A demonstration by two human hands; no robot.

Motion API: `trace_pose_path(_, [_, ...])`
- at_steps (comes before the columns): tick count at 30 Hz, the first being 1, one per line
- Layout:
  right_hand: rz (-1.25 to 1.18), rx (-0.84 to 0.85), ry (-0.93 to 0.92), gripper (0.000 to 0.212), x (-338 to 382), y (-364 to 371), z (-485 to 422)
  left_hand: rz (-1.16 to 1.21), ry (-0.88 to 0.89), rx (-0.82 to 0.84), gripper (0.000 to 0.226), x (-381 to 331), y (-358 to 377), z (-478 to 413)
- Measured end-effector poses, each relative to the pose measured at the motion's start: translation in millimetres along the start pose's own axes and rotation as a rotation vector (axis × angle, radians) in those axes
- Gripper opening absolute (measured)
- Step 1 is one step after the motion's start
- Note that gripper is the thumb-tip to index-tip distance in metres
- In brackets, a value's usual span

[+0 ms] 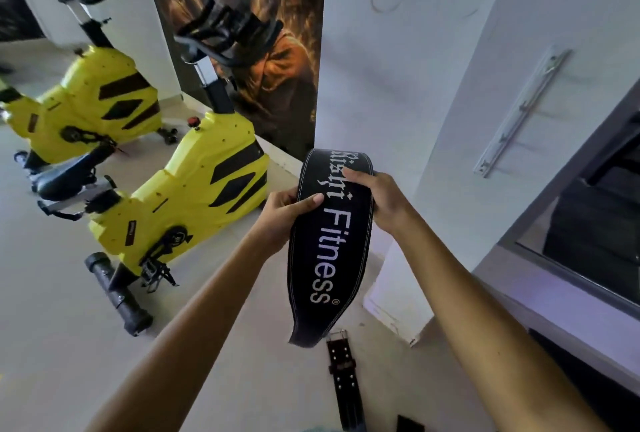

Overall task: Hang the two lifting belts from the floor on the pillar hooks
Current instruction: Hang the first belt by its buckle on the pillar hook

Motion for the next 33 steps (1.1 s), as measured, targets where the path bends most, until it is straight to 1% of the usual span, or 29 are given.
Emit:
trace_pose_path(3, [-0.015, -0.020, -0.001, 0.041, 6.7, 6.6, -3.9, 0.029, -0.019, 0.003, 0.022, 1.3, -0.2, 6.8])
trace_pose_path(5, [-0.011, -0.013, -0.026, 0.036, 7.9, 13.2, -0.3, 0.095, -0.075, -0.038, 0.022, 2.3, -6.2, 6.2])
trace_pose_path(8, [0.107, 0.088, -0.048, 0.032, 5.1, 27.9, 12.9, 0.303, -0.203, -0.163, 0.045, -3.6, -28.6, -9.0])
trace_pose_path(9, [0.155, 0.132, -0.054, 0.030, 2.4, 33.2, 19.4, 0.317, -0.237, -0.191, 0.049, -10.8, -34.5, -14.7])
trace_pose_path(11, [0.222, 0.194, -0.073, 0.027, -4.6, 40.0, 33.5, 0.250, -0.303, -0.226, 0.049, -25.0, -42.7, -23.7])
trace_pose_path(13, [0.269, 0.237, -0.098, 0.028, -9.5, 41.4, 48.0, 0.191, -0.321, -0.243, 0.054, -34.2, -51.4, -31.6])
trace_pose_path(15, [0.298, 0.270, -0.104, 0.028, -14.3, 38.6, 60.1, 0.198, -0.309, -0.243, 0.059, -38.5, -54.0, -31.7])
trace_pose_path(16, [0.305, 0.277, -0.100, 0.028, -17.5, 35.7, 63.8, 0.219, -0.312, -0.239, 0.057, -37.2, -51.7, -29.2])
trace_pose_path(18, [0.296, 0.252, -0.088, 0.025, -21.6, 30.0, 66.4, 0.232, -0.304, -0.205, 0.046, -33.4, -36.9, -19.1])
trace_pose_path(20, [0.253, 0.165, -0.083, 0.022, -18.5, 23.1, 61.9, 0.196, -0.268, -0.182, 0.031, -25.2, -24.2, -12.8])
trace_pose_path(21, [0.231, 0.111, -0.082, 0.021, -14.1, 19.4, 58.1, 0.147, -0.246, -0.173, 0.028, -19.5, -17.9, -10.0])
trace_pose_path(24, [0.197, -0.027, -0.058, 0.020, -1.8, 8.8, 49.2, -0.005, -0.188, -0.090, 0.035, 0.4, 6.1, -0.7])
trace_pose_path(26, [0.179, -0.070, -0.028, 0.021, -4.5, 2.6, 49.4, -0.042, -0.176, -0.076, 0.033, 15.4, 13.3, 3.2])
trace_pose_path(28, [0.196, -0.080, -0.019, 0.022, -10.1, -0.8, 54.0, -0.076, -0.166, -0.111, 0.029, 22.4, 15.2, 9.8])
trace_pose_path(30, [0.229, -0.068, -0.045, 0.023, -14.8, -0.5, 58.5, -0.081, -0.180, -0.166, 0.030, 27.6, 11.8, 12.7])
trace_pose_path(33, [0.268, -0.023, -0.105, 0.021, -20.4, 6.4, 65.3, 0.056, -0.232, -0.205, 0.039, 29.1, 4.1, 7.2])
Point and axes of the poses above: each hand's wrist, its own z-axis away from the middle knuckle, its own y-axis out of the palm, x = y × z, the point moved 10 cm from there along -z, towards the middle knuckle, and after that the axes turned 11 degrees about -y, right-handed, at the moved point
